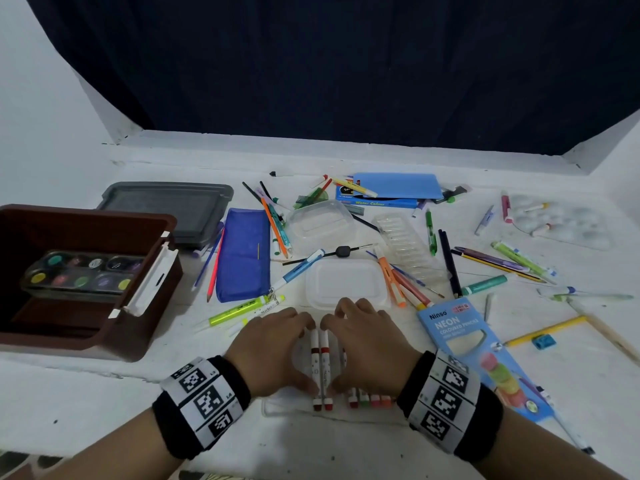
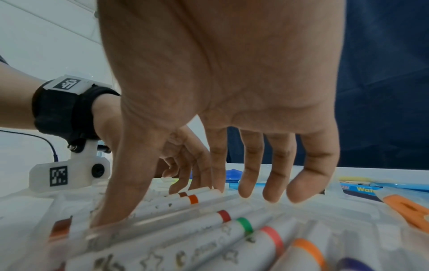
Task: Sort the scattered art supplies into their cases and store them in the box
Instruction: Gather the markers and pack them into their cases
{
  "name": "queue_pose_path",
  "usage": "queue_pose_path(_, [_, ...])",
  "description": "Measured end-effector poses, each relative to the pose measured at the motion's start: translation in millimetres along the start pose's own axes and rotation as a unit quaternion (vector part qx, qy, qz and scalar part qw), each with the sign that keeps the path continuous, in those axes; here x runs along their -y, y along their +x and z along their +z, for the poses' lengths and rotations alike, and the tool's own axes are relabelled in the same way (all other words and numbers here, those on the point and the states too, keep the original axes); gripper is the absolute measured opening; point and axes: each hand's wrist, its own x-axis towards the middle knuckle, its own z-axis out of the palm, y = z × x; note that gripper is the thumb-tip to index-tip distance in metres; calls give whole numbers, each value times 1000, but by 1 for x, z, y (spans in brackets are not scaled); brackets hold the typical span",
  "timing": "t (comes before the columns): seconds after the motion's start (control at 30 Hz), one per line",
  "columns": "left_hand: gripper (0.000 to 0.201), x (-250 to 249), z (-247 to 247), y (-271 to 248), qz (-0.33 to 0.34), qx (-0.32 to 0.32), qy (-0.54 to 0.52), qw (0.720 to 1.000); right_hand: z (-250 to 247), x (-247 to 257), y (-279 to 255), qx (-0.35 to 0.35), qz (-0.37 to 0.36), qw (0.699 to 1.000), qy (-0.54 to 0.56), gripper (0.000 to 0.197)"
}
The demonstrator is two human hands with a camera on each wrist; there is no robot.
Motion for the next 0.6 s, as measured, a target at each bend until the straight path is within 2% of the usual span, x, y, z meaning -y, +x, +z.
queue_pose_path(0.3, [82,1,-3,4,-10,4,19,1000,4,-5,2,3,-22,1000,-11,77])
queue_pose_path(0.43, [84,0,-6,7,-21,16,16,1000,3,-10,7,26,-50,998,-5,81])
queue_pose_path(0.53, [84,-4,-6,5,-25,27,6,999,3,-20,6,24,-86,996,3,66])
queue_pose_path(0.6, [83,-7,-6,2,-18,27,1,999,1,-31,-1,4,-101,992,72,52])
